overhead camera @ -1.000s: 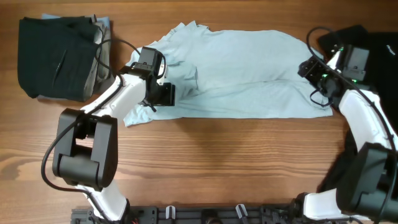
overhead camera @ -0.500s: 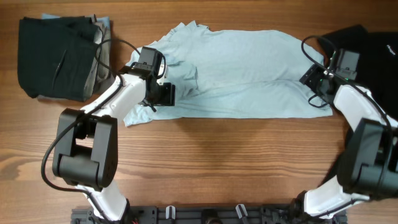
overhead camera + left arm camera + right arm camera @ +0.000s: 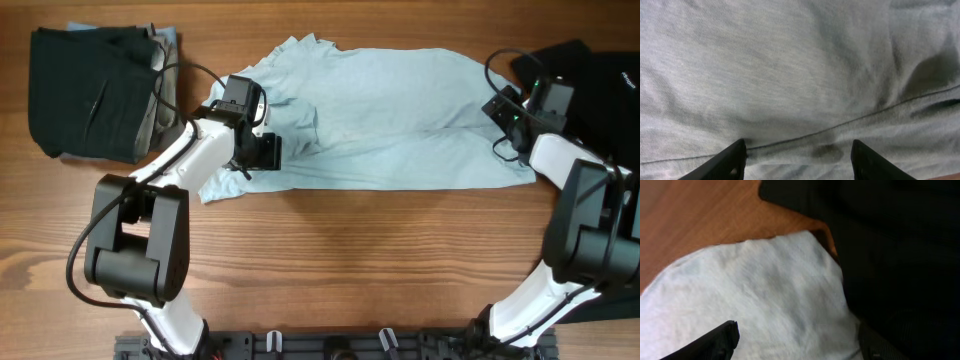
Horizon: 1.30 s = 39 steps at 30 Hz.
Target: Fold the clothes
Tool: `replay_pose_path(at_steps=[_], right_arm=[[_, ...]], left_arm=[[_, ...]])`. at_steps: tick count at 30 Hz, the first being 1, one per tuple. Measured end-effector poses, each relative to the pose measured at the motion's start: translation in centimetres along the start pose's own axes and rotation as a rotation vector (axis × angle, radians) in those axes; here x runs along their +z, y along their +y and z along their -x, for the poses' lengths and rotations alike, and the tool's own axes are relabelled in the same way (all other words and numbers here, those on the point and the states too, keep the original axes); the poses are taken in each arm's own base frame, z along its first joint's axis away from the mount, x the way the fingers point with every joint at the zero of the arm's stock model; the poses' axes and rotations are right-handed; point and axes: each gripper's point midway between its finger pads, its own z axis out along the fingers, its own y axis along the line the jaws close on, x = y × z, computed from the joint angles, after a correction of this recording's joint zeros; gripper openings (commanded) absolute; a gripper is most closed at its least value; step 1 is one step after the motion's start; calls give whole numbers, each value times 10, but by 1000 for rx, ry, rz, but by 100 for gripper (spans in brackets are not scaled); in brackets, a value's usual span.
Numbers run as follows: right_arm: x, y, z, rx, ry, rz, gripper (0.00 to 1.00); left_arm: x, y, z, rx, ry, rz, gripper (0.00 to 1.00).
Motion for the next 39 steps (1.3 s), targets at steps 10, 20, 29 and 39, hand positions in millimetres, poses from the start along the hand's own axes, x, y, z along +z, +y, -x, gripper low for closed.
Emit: replay_pose_path(at_steps=[10,20,29,39], right_arm=[[-61,13,-22,-4,190,57,72],[-88,-22,-50,-44,304,-127,64],[-85,-44,-35,-58,225,-254,65],[-61,-49,-46,-66,256,-250,56]], left_arm=[[0,0,0,0,0,0,66],[0,0,0,0,0,0,67],[0,0,0,0,0,0,66],[0,0,0,0,0,0,66]])
